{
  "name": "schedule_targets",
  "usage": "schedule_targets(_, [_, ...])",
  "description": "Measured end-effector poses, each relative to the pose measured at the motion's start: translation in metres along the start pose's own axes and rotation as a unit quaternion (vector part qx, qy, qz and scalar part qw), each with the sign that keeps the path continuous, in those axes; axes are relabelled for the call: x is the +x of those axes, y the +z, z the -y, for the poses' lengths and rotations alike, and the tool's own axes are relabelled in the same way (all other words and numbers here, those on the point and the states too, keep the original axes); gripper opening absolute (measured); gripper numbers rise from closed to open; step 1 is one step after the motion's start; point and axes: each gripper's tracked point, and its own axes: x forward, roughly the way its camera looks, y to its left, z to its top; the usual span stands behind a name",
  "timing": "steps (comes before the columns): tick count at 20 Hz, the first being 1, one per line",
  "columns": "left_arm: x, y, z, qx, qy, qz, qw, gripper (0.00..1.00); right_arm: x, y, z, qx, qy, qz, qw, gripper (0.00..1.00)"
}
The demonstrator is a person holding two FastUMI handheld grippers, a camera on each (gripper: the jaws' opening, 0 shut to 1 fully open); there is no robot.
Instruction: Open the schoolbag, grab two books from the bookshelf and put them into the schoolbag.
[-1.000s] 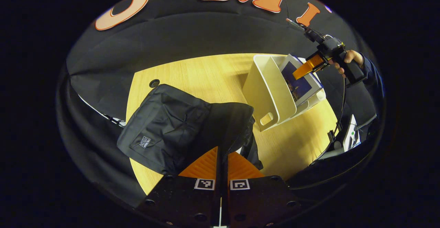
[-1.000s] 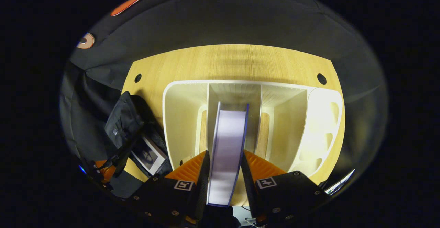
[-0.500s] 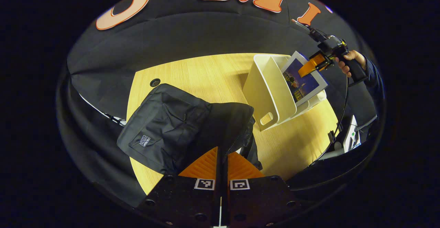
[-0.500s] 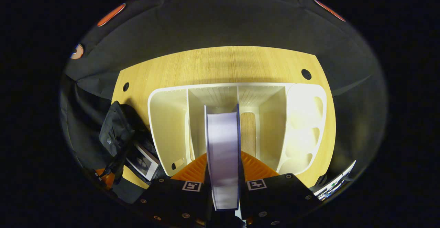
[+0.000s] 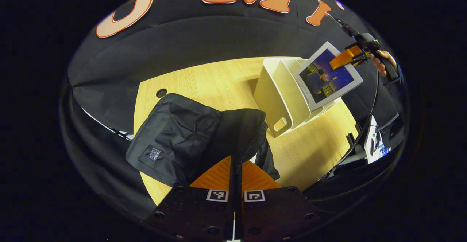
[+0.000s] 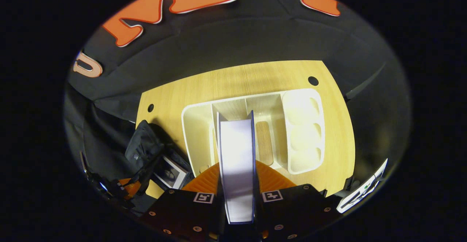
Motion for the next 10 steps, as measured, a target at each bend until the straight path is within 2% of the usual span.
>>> schedule_targets(5, [-0.006, 0.003, -0.006, 0.026, -0.002, 0.008, 1.000, 0.02, -0.051, -0.003, -0.016, 0.023, 0.027, 0.042, 0.998, 0.33])
schedule_targets(10, [-0.005, 0.011, -0.011, 0.036, -0.005, 0.021, 0.999, 0.02, -0.092, -0.027, -0.029, 0.038, 0.050, 0.079, 0.995, 0.33])
